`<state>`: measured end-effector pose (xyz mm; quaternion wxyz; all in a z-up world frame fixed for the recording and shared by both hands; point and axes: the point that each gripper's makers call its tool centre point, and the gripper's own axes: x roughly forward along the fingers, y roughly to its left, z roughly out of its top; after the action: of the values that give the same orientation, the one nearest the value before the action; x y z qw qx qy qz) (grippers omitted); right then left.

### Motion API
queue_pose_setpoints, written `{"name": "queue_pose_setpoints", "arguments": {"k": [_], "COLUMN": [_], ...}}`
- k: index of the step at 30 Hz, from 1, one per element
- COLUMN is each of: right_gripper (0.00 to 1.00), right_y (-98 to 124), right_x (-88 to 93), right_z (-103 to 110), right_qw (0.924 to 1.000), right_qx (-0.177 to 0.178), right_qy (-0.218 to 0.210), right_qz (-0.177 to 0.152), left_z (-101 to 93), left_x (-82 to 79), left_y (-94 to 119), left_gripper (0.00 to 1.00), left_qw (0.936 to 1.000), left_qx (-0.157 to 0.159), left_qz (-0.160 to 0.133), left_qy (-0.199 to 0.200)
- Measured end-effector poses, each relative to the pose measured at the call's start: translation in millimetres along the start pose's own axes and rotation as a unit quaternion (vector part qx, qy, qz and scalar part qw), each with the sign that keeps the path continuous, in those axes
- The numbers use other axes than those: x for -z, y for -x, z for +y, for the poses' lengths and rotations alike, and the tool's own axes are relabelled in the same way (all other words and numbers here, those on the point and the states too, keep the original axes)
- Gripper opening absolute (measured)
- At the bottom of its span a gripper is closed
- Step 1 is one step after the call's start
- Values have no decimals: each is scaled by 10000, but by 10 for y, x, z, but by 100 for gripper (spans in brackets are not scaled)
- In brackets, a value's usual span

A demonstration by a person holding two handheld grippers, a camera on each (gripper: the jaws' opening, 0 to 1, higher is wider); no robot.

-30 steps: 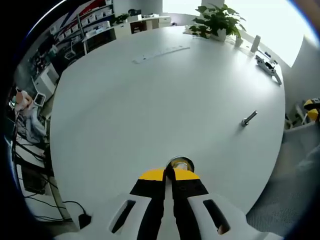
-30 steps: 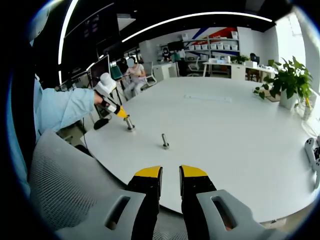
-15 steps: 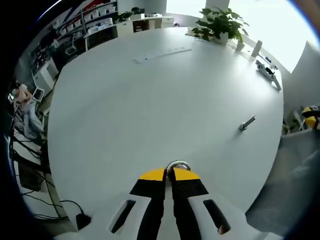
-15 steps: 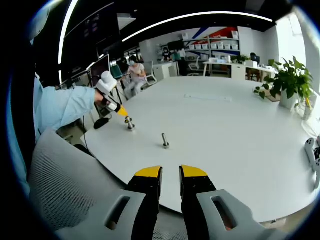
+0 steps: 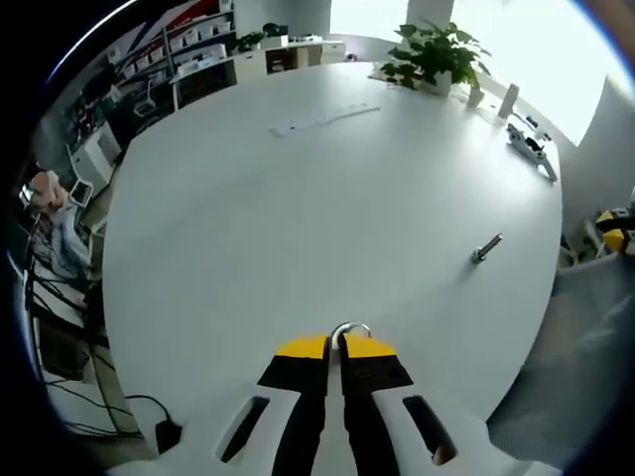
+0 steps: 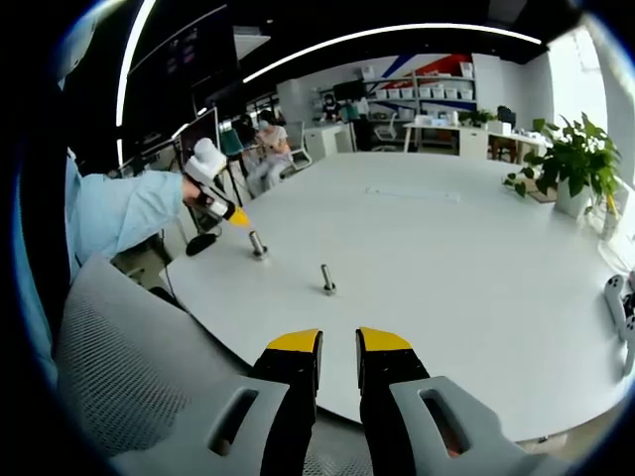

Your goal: Place the washer onto the threaded stud by aligning its center hole with the stud, sliding it down to the base, and recovering from edge contact or off-axis alignment until the washer reaches the visible bottom stop.

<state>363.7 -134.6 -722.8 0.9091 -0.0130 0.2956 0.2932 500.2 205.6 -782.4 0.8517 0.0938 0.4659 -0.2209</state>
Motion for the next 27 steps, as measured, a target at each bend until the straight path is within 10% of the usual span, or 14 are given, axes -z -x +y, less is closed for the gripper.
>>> {"name": "queue_pose_setpoints", "arguments": {"k": [15, 27], "right_gripper": [16, 16], "right_y": [18, 44], "right_x": [1, -28], "right_z": [-2, 5], "right_qw": [10000, 9998], "right_qx": [28, 10], "right_qy": [69, 95], "right_qz": [-30, -150], "left_z": [-229, -429], "left_x": [-139, -109], "left_y": [775, 1245], "left_gripper": [6, 7], "left_qw": [9944, 9772], "left_qx": [-180, -366], "left_qz": [-1042, -1990], "left_qy": [30, 638]}}
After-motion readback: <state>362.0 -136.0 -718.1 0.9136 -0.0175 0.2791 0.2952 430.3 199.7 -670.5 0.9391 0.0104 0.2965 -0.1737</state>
